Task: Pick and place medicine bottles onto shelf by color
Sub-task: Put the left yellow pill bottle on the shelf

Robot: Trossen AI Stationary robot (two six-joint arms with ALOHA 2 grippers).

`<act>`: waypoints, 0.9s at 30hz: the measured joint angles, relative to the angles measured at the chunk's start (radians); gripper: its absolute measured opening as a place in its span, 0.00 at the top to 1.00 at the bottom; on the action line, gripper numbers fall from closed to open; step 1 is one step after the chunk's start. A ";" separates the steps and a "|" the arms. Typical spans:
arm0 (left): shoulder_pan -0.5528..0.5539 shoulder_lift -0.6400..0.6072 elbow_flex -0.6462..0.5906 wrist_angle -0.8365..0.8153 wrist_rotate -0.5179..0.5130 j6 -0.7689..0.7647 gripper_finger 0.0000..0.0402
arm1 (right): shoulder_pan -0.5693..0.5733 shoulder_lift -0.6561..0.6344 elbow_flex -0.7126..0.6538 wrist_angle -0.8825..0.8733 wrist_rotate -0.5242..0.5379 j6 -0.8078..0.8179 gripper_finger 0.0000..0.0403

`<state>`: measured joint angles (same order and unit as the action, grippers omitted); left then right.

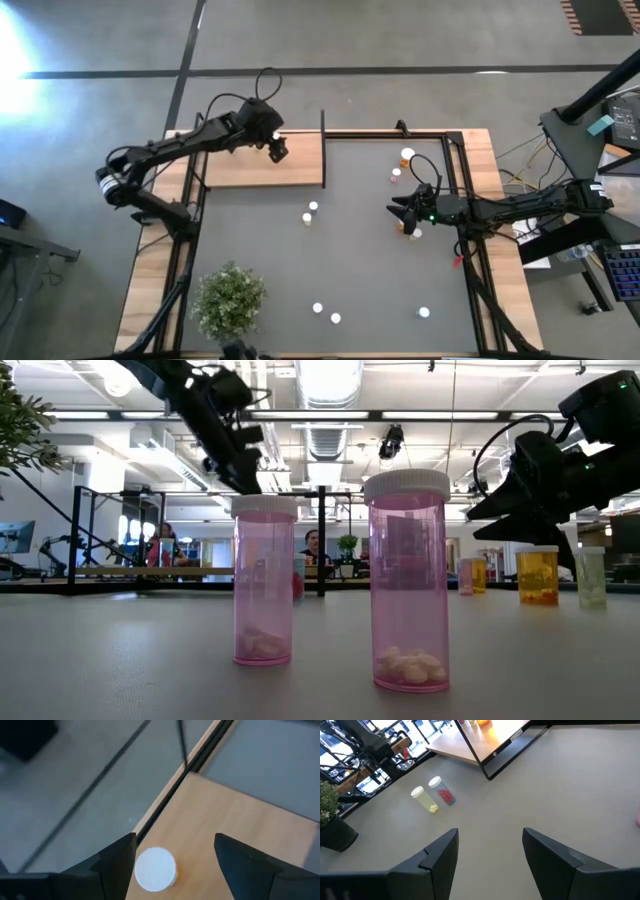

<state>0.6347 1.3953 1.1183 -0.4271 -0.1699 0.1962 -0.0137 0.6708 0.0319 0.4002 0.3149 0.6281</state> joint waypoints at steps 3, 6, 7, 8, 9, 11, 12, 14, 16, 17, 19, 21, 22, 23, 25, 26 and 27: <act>-0.065 -0.034 -0.008 -0.002 0.001 0.020 0.37 | 0.000 0.000 0.000 0.000 0.000 0.000 0.48; -0.148 -0.049 -0.016 -0.001 0.002 0.020 0.37 | 0.000 0.000 0.000 0.000 0.000 0.000 0.48; -0.177 -0.049 -0.018 -0.002 0.002 0.019 0.37 | 0.000 0.000 0.000 0.000 0.000 0.000 0.48; -0.205 -0.049 -0.021 -0.003 0.002 0.019 0.37 | 0.000 0.000 0.000 0.000 0.000 0.000 0.48; -0.234 -0.049 -0.024 -0.002 0.002 0.019 0.37 | 0.000 0.000 0.000 0.000 0.000 0.000 0.48; -0.293 -0.050 -0.031 -0.002 0.002 0.019 0.37 | 0.000 0.000 0.000 0.000 0.000 0.000 0.48; -0.322 -0.048 -0.034 -0.002 0.002 0.018 0.37 | 0.000 0.000 0.000 0.000 0.000 0.000 0.48; -0.378 -0.039 -0.038 0.000 0.000 -0.010 0.37 | 0.000 0.000 0.000 0.000 0.000 0.000 0.48; -0.428 -0.025 -0.040 -0.002 -0.013 -0.051 0.37 | 0.000 0.000 0.000 0.000 0.000 0.000 0.48; -0.450 -0.016 -0.042 0.001 -0.030 -0.067 0.37 | 0.000 0.000 0.000 0.000 0.000 0.000 0.48; -0.492 0.002 -0.051 -0.003 -0.075 -0.098 0.37 | 0.000 0.000 0.000 0.000 0.000 0.000 0.48; -0.530 0.024 -0.060 -0.002 -0.109 -0.146 0.37 | 0.000 0.000 0.000 0.000 0.000 0.000 0.48; -0.546 0.032 -0.063 -0.002 -0.121 -0.181 0.37 | 0.000 0.000 0.000 0.000 0.000 0.000 0.48; -0.562 0.040 -0.067 -0.008 -0.130 -0.223 0.37 | 0.000 0.000 0.000 0.000 0.000 0.000 0.48; -0.590 0.055 -0.075 -0.009 -0.148 -0.324 0.37 | 0.000 0.000 0.000 0.000 0.000 0.000 0.48; -0.602 0.060 -0.079 -0.009 -0.150 -0.383 0.37 | 0.000 0.000 0.000 0.000 0.000 0.000 0.48; -0.611 0.067 -0.081 -0.011 -0.150 -0.447 0.37 | 0.000 0.000 0.000 0.000 0.000 0.000 0.48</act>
<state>0.0236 1.4623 1.0371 -0.4377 -0.3202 -0.2511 -0.0139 0.6708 0.0319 0.4004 0.3149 0.6281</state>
